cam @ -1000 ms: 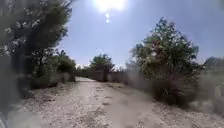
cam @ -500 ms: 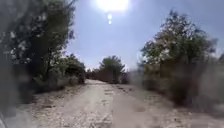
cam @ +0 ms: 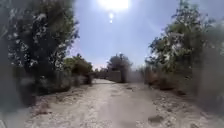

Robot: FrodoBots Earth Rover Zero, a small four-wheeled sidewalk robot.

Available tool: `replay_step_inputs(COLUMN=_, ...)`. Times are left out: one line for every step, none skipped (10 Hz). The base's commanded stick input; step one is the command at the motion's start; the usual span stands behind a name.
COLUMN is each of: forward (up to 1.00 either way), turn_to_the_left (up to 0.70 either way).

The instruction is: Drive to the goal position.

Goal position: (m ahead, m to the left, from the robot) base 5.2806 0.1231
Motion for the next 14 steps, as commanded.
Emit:
replay_step_inputs(forward=0.7, turn_to_the_left=0.0)
replay_step_inputs(forward=0.7, turn_to_the_left=0.0)
replay_step_inputs(forward=0.7, turn_to_the_left=0.0)
replay_step_inputs(forward=0.7, turn_to_the_left=0.0)
replay_step_inputs(forward=0.7, turn_to_the_left=0.0)
replay_step_inputs(forward=0.7, turn_to_the_left=0.0)
replay_step_inputs(forward=0.7, turn_to_the_left=0.0)
replay_step_inputs(forward=0.7, turn_to_the_left=0.0)
replay_step_inputs(forward=0.7, turn_to_the_left=0.0)
replay_step_inputs(forward=0.7, turn_to_the_left=0.0)
replay_step_inputs(forward=0.7, turn_to_the_left=0.0)
replay_step_inputs(forward=0.7, turn_to_the_left=0.0)
replay_step_inputs(forward=0.7, turn_to_the_left=0.0)
replay_step_inputs(forward=0.7, turn_to_the_left=0.0)
